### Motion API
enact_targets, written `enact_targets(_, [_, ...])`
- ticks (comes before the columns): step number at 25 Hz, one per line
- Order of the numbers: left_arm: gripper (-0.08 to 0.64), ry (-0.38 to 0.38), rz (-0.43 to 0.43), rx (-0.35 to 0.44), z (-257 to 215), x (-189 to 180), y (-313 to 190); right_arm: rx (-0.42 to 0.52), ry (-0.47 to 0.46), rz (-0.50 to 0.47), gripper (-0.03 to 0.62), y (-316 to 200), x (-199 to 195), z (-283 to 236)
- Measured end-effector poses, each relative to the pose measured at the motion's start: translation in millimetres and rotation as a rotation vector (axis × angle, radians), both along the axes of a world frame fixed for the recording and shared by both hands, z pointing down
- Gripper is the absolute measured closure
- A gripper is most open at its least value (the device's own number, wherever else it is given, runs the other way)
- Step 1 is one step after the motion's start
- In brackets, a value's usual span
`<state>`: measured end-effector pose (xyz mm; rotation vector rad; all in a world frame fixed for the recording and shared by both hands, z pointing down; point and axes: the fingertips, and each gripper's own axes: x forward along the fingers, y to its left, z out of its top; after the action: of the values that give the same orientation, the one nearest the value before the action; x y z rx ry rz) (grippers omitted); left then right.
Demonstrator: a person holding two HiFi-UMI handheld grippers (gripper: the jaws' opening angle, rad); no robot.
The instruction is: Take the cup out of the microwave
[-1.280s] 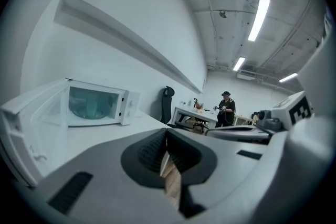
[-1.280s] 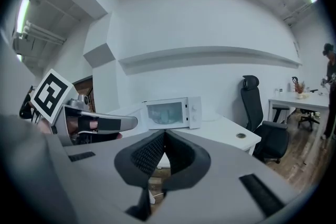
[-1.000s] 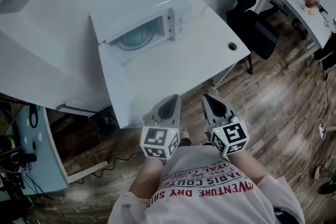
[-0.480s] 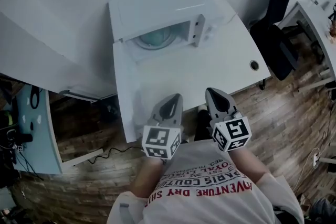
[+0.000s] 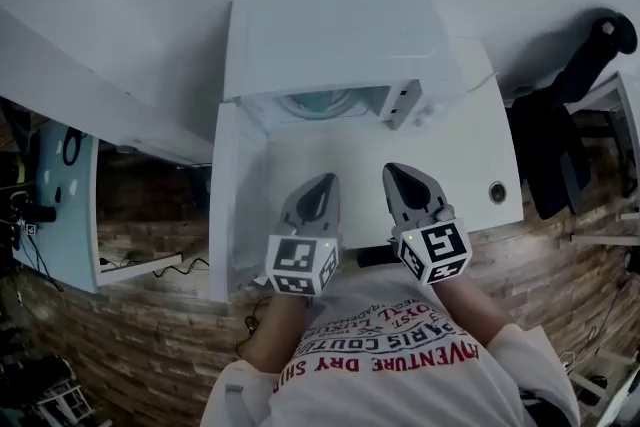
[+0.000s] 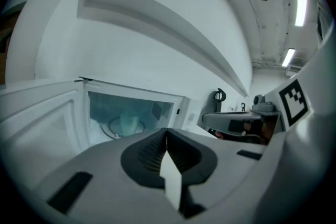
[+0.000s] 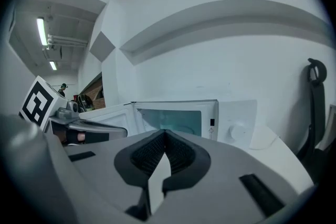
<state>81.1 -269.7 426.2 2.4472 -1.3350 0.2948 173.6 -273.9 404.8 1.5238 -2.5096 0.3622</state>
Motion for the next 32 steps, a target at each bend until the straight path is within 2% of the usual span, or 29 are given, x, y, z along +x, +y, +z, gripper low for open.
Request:
enact_targets(7, [0.552, 0.014, -0.141, 0.001, 21.1, 0.9, -47.7, -0.052, 0.001, -0.108, 0.582, -59.0, 9.6, 25.8])
enact_targets(13, [0.552, -0.012, -0.209, -0.009, 50.6, 0.6, -87.8, -0.089, 0.014, -0.191, 0.581, -93.5, 5.0, 49.8])
enact_targets(18, [0.544, 0.025, -0.259, -0.008, 69.6, -2.7, -114.7, -0.104, 0.02, -0.226, 0.581, -113.7, 4.0, 65.8])
enact_targets(21, [0.407, 0.013, -0.28, -0.021, 84.2, -5.8, -129.6, -0.112, 0.023, -0.244, 0.583, -120.6, 1.3, 75.4])
enact_targets(27, [0.32, -0.023, -0.296, -0.013, 103.4, -11.4, -159.9, -0.14, 0.026, -0.259, 0.581, -125.5, -1.8, 93.3])
enact_targets(32, [0.19, -0.12, -0.298, 0.085, 102.2, -13.5, -189.8, -0.16, 0.033, -0.272, 0.581, -125.1, -2.7, 103.1])
